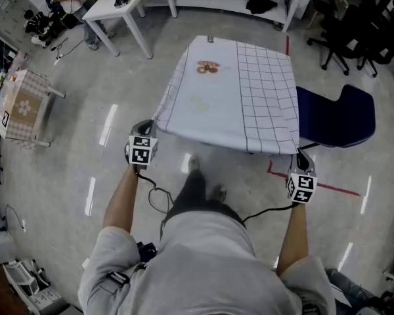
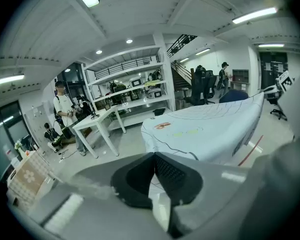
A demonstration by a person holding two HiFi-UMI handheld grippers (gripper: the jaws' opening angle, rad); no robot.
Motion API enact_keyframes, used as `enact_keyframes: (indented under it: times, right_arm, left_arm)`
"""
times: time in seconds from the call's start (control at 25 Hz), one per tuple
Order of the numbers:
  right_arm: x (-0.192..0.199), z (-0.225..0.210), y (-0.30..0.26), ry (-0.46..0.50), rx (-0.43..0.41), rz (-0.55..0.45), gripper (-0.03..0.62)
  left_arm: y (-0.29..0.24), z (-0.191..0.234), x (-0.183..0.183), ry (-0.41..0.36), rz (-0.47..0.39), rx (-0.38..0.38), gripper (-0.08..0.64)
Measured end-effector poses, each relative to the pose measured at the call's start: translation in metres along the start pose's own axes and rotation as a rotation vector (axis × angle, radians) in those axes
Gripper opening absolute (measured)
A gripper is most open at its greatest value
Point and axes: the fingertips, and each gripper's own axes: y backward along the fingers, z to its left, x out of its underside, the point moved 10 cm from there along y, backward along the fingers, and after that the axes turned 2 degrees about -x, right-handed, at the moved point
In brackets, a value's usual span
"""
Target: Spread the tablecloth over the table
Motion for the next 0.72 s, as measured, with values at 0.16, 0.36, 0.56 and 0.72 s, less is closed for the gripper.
enact_keyframes:
  times: [0.16,0.36,0.56,0.72]
  right_arm:
    - [0.016,0.002,-0.006,-0.007,-0.013,0.039,0.008]
    - [0.036,0.009,-0.015,-0.047,-0.03,0.098,0.009]
    - [0.055,0.011,-0.023,-0.059,-0.029,0.156,0.009]
    - [0.066,0.017,-0.031,-0.059,-0.034,0.208,0.08]
  left_arm:
    - [-0.007,-0.003,0.009,0.023,0.029,-0.011,0.023]
    - [-0.017,-0.006,0.016,0.032,0.07,-0.025,0.023]
    - [-0.026,-0.014,0.035,0.03,0.13,-0.014,0.025]
    - [-0.028,-0.016,0.036,0.04,0.178,0.02,0.05]
